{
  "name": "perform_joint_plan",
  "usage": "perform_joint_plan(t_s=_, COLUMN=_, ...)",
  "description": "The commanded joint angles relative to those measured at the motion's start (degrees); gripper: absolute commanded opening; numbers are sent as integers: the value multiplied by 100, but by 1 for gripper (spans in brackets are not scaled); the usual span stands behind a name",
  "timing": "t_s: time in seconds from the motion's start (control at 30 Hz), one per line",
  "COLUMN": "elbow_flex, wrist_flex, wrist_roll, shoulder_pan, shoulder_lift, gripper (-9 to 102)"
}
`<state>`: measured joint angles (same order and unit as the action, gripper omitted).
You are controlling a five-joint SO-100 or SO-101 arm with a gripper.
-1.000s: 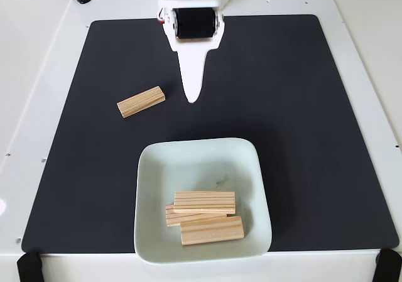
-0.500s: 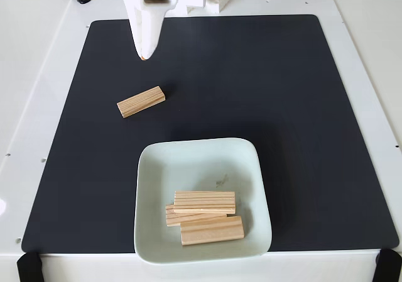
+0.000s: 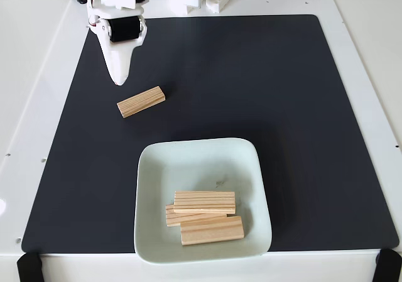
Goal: Pick up the wooden block and place them on the plate.
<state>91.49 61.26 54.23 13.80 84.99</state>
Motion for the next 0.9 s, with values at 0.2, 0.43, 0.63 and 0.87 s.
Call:
perform_joint_plan(t_s=0.2, elbow_flex=-185, wrist_flex=264, wrist_roll=97, shoulder_pan=70, shoulder_lift=-88, gripper=28)
perform_joint_plan(t_s=0.43, elbow_flex=-167, wrist_flex=501, wrist_roll=70, shoulder_pan=-105, shoulder_lift=-114, gripper=28)
perform_joint_plan(t_s=0.63, elbow_flex=-264, wrist_flex=431, wrist_roll=35, shoulder_pan=-220, shoulder_lift=-606, gripper=28)
perform_joint_plan(t_s=0.87, elbow_flex=-299, wrist_flex=404, wrist_roll=44, shoulder_pan=-220, shoulder_lift=-791, gripper=28)
